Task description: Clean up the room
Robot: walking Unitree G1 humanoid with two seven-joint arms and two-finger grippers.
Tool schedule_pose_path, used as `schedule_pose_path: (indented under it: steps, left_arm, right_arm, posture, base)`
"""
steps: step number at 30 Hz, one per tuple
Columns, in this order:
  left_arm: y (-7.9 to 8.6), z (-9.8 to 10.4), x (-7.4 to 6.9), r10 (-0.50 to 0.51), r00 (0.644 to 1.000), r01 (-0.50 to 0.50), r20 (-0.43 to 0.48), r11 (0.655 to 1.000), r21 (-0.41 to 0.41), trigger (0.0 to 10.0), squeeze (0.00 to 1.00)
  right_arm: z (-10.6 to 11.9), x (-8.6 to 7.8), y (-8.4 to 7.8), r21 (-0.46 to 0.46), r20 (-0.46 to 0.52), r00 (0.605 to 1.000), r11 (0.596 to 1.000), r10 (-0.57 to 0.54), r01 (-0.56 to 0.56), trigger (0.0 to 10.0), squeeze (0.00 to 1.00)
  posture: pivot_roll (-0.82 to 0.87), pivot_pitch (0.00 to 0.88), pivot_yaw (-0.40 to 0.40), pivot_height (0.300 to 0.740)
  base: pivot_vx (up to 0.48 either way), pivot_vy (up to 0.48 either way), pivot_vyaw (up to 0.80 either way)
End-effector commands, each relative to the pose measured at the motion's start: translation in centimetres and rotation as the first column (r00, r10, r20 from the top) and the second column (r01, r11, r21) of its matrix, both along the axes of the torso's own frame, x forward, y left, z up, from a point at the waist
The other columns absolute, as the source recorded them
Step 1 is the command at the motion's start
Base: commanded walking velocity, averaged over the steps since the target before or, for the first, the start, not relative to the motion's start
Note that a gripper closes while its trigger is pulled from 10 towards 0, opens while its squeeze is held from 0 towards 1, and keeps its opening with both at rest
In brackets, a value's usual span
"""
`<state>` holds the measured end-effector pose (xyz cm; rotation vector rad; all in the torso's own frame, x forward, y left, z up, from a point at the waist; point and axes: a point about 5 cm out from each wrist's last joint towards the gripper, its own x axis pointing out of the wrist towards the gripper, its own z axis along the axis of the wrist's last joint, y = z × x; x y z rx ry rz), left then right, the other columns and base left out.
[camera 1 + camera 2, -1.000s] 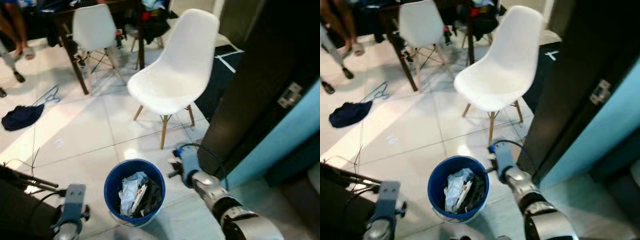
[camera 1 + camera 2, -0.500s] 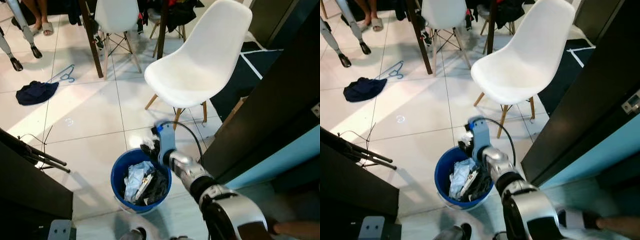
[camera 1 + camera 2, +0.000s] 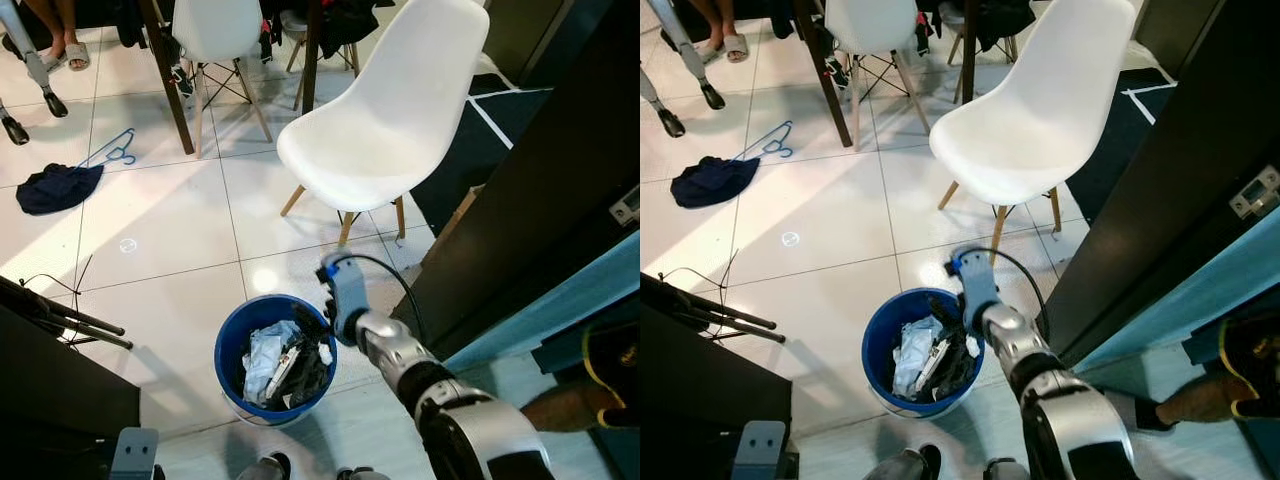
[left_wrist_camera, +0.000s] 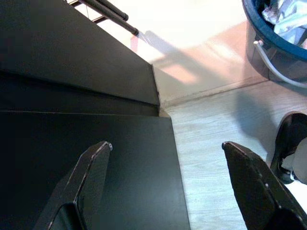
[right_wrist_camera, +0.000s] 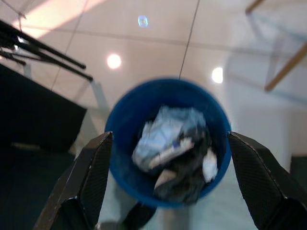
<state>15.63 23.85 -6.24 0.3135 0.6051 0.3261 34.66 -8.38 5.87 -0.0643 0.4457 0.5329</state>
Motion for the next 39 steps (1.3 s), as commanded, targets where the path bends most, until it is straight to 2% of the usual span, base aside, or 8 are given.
schedule_pose_path:
  steps: [1, 4, 5, 6, 7, 8, 20, 39]
  left_arm:
    - [-0.3, -0.8, -1.2, -0.01, 0.998, 0.01, -0.064, 1.0, -0.007, 10.0, 0.0]
    - [-0.4, -0.8, -1.0, -0.02, 0.997, 0.02, -0.073, 1.0, -0.005, 10.0, 0.0]
    - [-0.5, -0.9, -0.9, -0.028, 0.996, 0.027, -0.079, 1.0, -0.005, 10.0, 0.0]
    - [-0.5, -0.9, -0.9, -0.028, 0.996, 0.027, -0.079, 1.0, -0.005, 10.0, 0.0]
    - [-0.6, -1.0, -0.8, -0.034, 0.995, 0.033, -0.091, 0.999, -0.007, 10.0, 0.0]
    - [-0.7, -1.1, -0.7, -0.039, 0.994, 0.039, -0.104, 0.999, -0.01, 10.0, 0.0]
    - [-1.5, -1.6, 0.9, -0.063, 0.978, 0.046, -0.199, 0.995, -0.085, 10.0, 0.0]
    - [-1.3, -2.3, 0.2, -0.107, 0.936, 0.084, -0.335, 0.993, -0.083, 10.0, 0.0]
  right_arm:
    - [-2.1, -1.3, -1.2, -0.004, -0.078, 0.997, 1.0, -0.027, 0.027, 10.0, 1.0]
    - [-3.2, -2.1, -2.6, -0.025, -0.111, 0.992, 0.998, -0.054, 0.051, 10.0, 1.0]
    - [-3.8, -2.5, -3.3, -0.034, -0.128, 0.989, 0.997, -0.071, 0.067, 10.0, 0.42]
    - [-3.8, -2.5, -3.3, -0.034, -0.128, 0.989, 0.997, -0.071, 0.067, 10.0, 0.42]
    - [-4.7, -3.3, -4.6, -0.056, -0.155, 0.982, 0.993, -0.109, 0.102, 10.0, 0.08]
    - [-5.6, -4.1, -6.0, -0.083, -0.178, 0.972, 0.987, -0.153, 0.14, 10.0, 0.0]
    - [-11.6, -12.2, -12.1, -0.221, -0.384, 0.847, 0.927, -0.367, 0.302, 10.0, 0.0]
    - [-12.8, -14.6, -13.3, -0.238, -0.454, 0.777, 0.9, -0.436, 0.366, 10.0, 0.0]
  posture:
    - [0.09, 0.307, -0.041, 0.74]
    - [0.07, 0.296, -0.036, 0.74]
    - [0.07, 0.296, -0.036, 0.74]
    - [0.07, 0.296, -0.036, 0.74]
    - [0.05, 0.283, -0.032, 0.74]
    - [0.04, 0.273, -0.03, 0.74]
    - [-0.03, 0.151, 0.004, 0.74]
    - [-0.08, 0.072, 0.023, 0.74]
  base:
    - [0.0, 0.0, 0.0]
    - [0.0, 0.0, 0.0]
    - [0.0, 0.0, 0.0]
    - [0.0, 0.0, 0.0]
    - [0.0, 0.0, 0.0]
    - [0.0, 0.0, 0.0]
    - [0.0, 0.0, 0.0]
    - [0.0, 0.0, 0.0]
